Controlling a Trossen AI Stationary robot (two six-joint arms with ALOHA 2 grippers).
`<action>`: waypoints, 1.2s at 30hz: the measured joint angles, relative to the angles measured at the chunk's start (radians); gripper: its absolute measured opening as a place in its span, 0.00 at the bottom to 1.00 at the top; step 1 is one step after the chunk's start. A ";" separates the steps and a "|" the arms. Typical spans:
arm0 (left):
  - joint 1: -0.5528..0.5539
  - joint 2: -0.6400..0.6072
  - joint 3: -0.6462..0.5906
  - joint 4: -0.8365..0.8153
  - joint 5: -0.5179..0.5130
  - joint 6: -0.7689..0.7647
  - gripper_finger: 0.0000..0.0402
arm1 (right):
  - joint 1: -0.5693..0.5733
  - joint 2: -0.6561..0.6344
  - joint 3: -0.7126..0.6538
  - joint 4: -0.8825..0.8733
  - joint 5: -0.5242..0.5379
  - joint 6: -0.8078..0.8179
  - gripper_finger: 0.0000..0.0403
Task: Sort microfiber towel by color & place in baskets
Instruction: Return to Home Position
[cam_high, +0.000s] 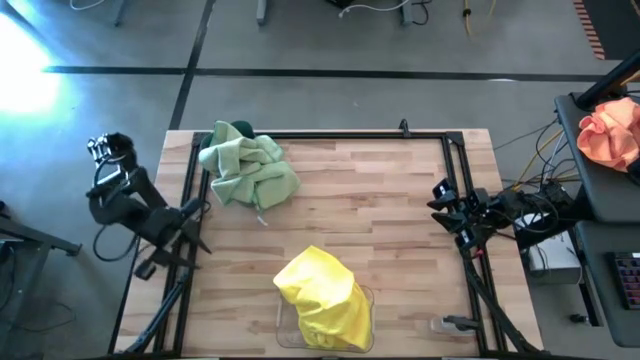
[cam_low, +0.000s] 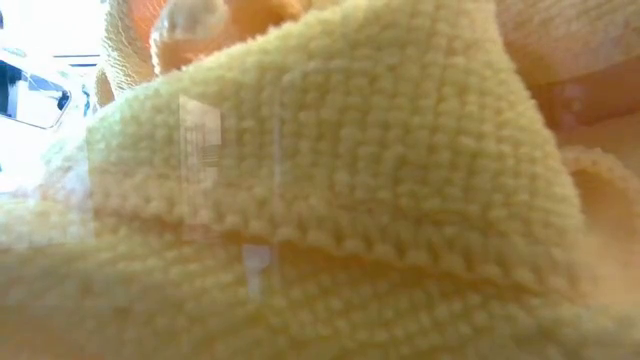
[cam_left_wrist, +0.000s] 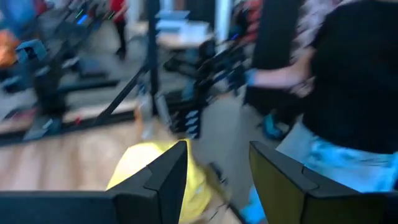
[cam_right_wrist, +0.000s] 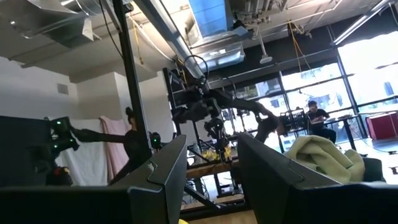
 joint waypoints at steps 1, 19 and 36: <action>0.000 -0.030 -0.034 0.044 0.027 0.024 0.39 | 0.000 0.000 0.000 0.000 0.000 0.003 0.34; 0.000 -0.452 -0.497 0.477 0.143 0.174 0.39 | 0.000 0.000 0.000 -0.006 0.001 0.008 0.34; 0.000 -0.584 -0.697 0.657 0.176 0.161 0.39 | 0.000 0.000 0.000 -0.024 0.002 0.028 0.34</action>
